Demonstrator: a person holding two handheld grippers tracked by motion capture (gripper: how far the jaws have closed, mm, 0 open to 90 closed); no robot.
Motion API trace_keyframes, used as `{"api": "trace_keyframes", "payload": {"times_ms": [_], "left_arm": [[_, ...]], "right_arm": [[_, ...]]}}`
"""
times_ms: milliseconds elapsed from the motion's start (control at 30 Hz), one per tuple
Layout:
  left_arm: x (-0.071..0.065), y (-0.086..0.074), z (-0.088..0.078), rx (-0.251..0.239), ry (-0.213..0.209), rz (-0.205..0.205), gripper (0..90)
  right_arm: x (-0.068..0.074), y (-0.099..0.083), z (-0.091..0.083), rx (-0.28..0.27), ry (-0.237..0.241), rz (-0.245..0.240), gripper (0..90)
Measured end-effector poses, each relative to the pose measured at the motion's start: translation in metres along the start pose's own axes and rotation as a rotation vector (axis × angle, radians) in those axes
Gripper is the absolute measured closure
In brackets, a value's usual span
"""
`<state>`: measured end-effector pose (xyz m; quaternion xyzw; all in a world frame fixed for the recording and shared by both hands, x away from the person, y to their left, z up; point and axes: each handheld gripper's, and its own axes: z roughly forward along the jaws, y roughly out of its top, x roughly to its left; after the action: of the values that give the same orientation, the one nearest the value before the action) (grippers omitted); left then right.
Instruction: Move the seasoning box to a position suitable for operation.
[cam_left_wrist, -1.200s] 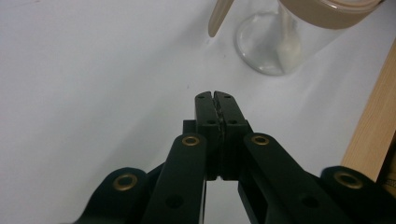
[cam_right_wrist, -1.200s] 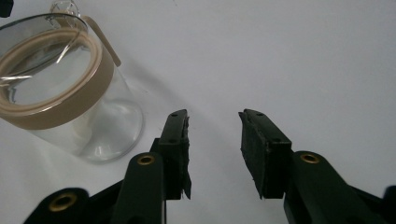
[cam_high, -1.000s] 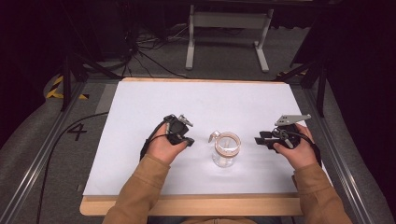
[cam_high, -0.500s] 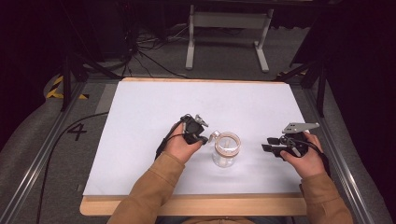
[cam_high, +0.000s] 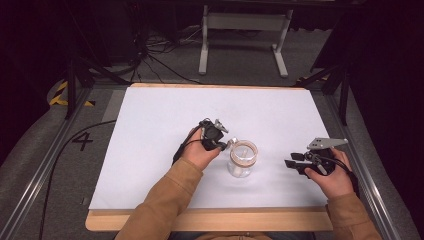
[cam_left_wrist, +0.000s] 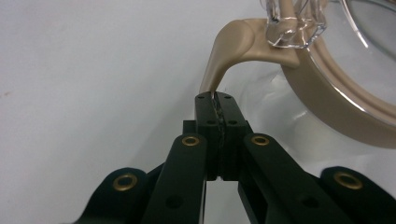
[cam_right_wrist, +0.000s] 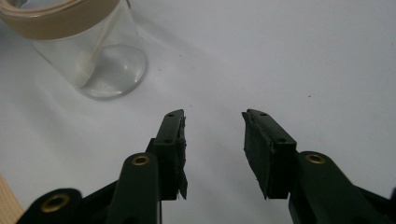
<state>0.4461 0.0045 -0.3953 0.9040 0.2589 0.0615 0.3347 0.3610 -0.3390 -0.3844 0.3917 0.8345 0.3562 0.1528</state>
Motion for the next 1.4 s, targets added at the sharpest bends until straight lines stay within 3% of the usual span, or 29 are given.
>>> {"api": "trace_keyframes", "payload": {"times_ms": [167,333,467,533,633,733,767,900,1000,1200,1400], "left_arm": [[0.010,0.005,0.009,-0.042,-0.049,-0.003,90.0],[0.015,0.011,0.023,-0.119,-0.065,0.037,86.5],[0.018,0.012,0.024,-0.119,-0.086,0.035,85.2],[0.019,0.012,0.020,-0.111,-0.088,0.024,84.5],[0.020,0.011,0.005,-0.093,-0.058,0.006,82.8],[0.020,0.009,-0.004,-0.099,-0.065,-0.018,81.4],[0.021,0.008,-0.011,-0.101,-0.058,-0.021,80.8],[0.021,-0.001,-0.035,-0.113,-0.049,-0.051,80.5],[0.020,-0.008,-0.046,-0.111,-0.034,-0.050,80.4],[0.020,-0.030,-0.063,-0.110,-0.005,-0.090,80.1],[0.023,-0.044,-0.073,-0.113,0.015,-0.122,80.2]], "right_arm": [[0.003,-0.010,-0.007,0.000,-0.019,0.015,59.2],[0.005,-0.017,-0.011,-0.005,-0.031,0.032,60.3],[0.006,-0.020,-0.014,-0.010,-0.042,0.032,61.6],[0.006,-0.019,-0.014,-0.026,-0.039,0.036,62.6],[0.006,-0.018,-0.012,-0.033,-0.025,0.040,66.1],[0.006,-0.016,-0.010,-0.039,-0.021,0.035,70.9],[0.007,-0.012,-0.008,-0.054,0.005,0.043,78.2],[0.009,-0.005,-0.001,-0.066,0.050,0.050,83.3],[0.012,0.005,0.012,-0.062,0.074,0.018,84.9],[0.022,0.022,0.048,-0.044,0.141,-0.049,85.9],[0.031,0.030,0.071,-0.011,0.154,-0.101,86.1]]}}
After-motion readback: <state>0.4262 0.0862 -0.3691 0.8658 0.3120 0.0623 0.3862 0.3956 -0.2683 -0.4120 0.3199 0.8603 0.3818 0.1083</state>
